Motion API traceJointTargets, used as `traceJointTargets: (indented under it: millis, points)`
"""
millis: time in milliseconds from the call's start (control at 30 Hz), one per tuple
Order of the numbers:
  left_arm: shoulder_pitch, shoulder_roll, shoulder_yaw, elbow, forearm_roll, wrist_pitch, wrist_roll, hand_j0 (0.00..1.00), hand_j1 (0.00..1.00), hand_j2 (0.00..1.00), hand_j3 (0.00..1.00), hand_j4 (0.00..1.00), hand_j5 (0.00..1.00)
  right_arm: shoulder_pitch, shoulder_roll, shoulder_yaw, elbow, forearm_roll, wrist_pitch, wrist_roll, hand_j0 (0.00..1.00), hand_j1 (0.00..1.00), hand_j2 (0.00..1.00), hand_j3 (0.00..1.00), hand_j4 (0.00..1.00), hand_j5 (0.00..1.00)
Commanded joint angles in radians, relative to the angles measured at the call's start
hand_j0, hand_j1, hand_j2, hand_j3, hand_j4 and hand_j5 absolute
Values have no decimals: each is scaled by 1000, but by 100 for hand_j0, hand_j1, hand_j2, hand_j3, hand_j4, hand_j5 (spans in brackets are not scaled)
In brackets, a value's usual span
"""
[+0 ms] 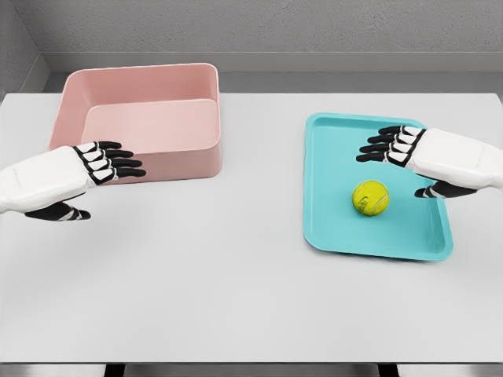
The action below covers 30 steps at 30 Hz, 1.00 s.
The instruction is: Put the tennis from the blue tray into the pink basket with both arms
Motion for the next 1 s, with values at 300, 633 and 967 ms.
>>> traceJointTargets:
  millis: [300, 633, 967]
  points:
    - [21, 12, 0, 0, 6, 1, 0, 100, 100, 100, 100, 100, 100, 14, 26, 7, 65, -5, 0, 36, 100, 100, 100, 100, 100, 100]
    - [21, 18, 0, 0, 6, 1, 0, 100, 100, 100, 100, 100, 100, 2, 138, -4, 111, -201, 0, 406, 100, 100, 100, 100, 100, 100]
    - [29, 22, 0, 0, 6, 1, 0, 100, 100, 100, 100, 100, 100, -12, 285, -23, 290, -190, 0, 456, 99, 99, 99, 99, 99, 99]
